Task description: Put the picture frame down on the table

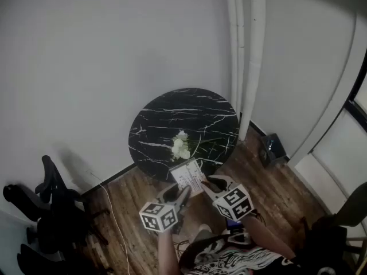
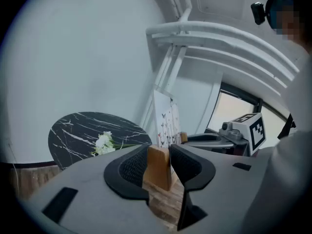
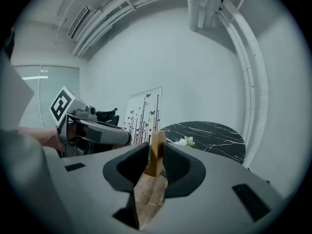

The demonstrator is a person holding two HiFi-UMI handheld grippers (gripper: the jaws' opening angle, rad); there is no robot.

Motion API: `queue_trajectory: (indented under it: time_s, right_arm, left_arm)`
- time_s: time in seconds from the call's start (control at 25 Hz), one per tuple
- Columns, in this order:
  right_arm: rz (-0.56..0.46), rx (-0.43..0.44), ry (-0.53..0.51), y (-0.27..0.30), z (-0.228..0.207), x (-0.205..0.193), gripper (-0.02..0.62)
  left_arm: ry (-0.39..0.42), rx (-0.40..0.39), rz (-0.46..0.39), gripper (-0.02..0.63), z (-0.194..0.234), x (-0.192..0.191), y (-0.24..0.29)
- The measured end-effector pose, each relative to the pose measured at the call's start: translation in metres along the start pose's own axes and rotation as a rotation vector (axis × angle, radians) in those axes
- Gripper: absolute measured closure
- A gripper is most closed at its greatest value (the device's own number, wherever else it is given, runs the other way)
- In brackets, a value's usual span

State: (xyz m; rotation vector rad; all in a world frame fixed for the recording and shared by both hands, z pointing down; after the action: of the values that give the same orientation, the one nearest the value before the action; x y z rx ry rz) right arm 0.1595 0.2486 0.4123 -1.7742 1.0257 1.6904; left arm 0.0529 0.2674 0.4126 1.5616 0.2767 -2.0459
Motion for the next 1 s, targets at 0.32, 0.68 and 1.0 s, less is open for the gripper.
queue_trajectory:
  time_s: [0.32,0.68,1.0]
  right_arm:
    - [0.005,0.003,-0.031,0.006,-0.002,-0.001,0.499]
    - [-0.019,0.006,-0.010,0.004,-0.006,-0.001,0.499]
    - [-0.046,0.004,-0.015,0.005,-0.013,0.000,0.498]
  left_arm:
    - [0.004,0.017,-0.010,0.451,0.005,0.000,0.004]
    - [0.045,0.019,-0.010,0.451,0.001,0.004,0.007]
    - [0.072,0.021,-0.014,0.451,0.000,0.005,0.012]
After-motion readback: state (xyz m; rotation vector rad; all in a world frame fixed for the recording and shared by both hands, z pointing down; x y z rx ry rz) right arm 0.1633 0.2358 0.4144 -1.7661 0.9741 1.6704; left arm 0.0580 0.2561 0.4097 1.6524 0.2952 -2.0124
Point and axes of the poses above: the fingertips, and each gripper's own axes: y forward along the fingers, z to its left, x out of its top, the point moved 3 cm from there along -y, backward along the fingers, and after that the axes turned 11 degrees about -z, right-handed, at the moved point
